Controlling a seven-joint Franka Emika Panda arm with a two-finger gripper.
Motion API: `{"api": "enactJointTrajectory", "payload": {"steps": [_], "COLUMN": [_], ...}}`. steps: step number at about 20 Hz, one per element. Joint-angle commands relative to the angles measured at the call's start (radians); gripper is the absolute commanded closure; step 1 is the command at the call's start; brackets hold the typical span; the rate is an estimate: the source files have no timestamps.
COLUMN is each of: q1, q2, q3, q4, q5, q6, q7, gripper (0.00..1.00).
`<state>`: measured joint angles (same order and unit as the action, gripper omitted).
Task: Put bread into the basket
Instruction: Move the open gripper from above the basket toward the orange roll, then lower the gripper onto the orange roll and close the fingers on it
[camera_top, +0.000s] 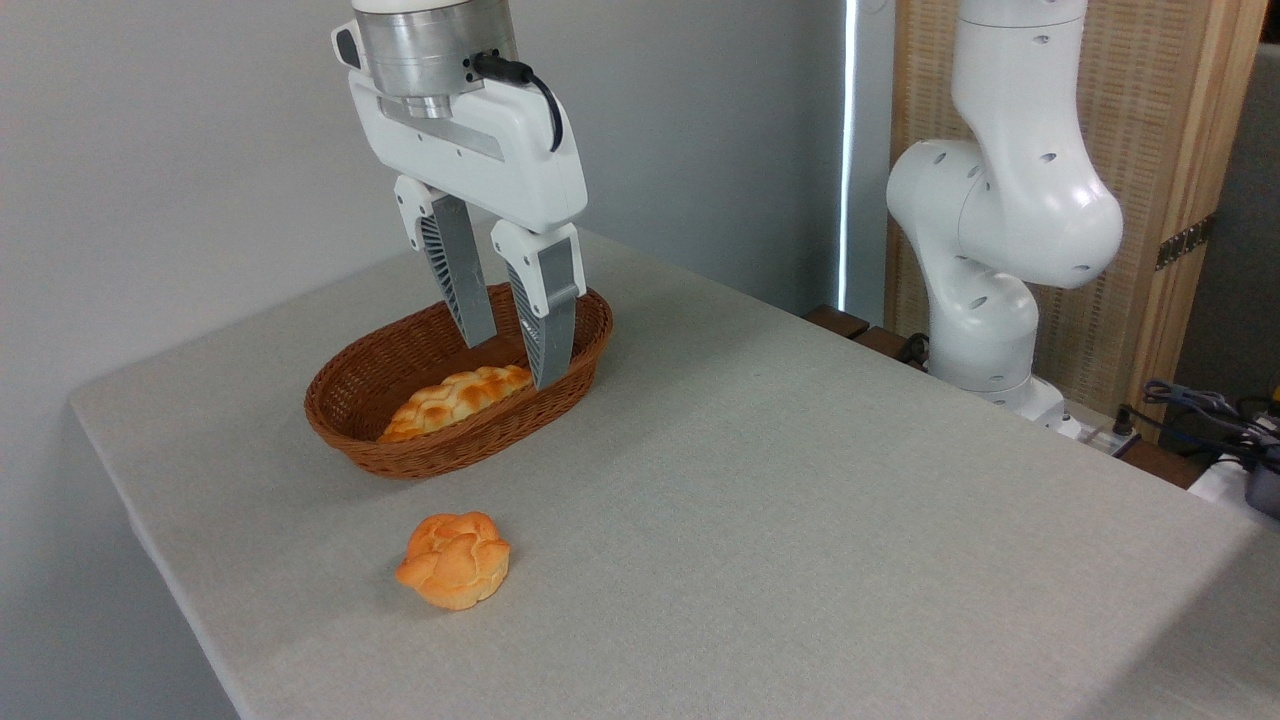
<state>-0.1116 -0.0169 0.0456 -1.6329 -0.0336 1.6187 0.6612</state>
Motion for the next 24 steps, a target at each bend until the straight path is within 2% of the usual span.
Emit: {"api": "enactJointTrajectory", "payload": {"steps": [1,8,15,17,21,24], "q1": [-0.011,-0.01,-0.01,-0.01,-0.01,-0.011], "q2": [-0.026,-0.026,-0.025,-0.018,-0.015,-0.009], "q3": [0.011,0.042,0.045,0.045,0.045,0.042], "q4": [-0.022,-0.028,-0.192,-0.244,-0.329,-0.366], "q5": [0.011,0.009,0.032,0.014,-0.126,-0.141], "q6": [0.01,0.084,0.285,0.373,0.49,0.55], "q7": [0.014,0.015,0.035,0.028,0.026,0.026], "gripper": [0.0,0.0,0.0,0.0,0.0,0.0]}}
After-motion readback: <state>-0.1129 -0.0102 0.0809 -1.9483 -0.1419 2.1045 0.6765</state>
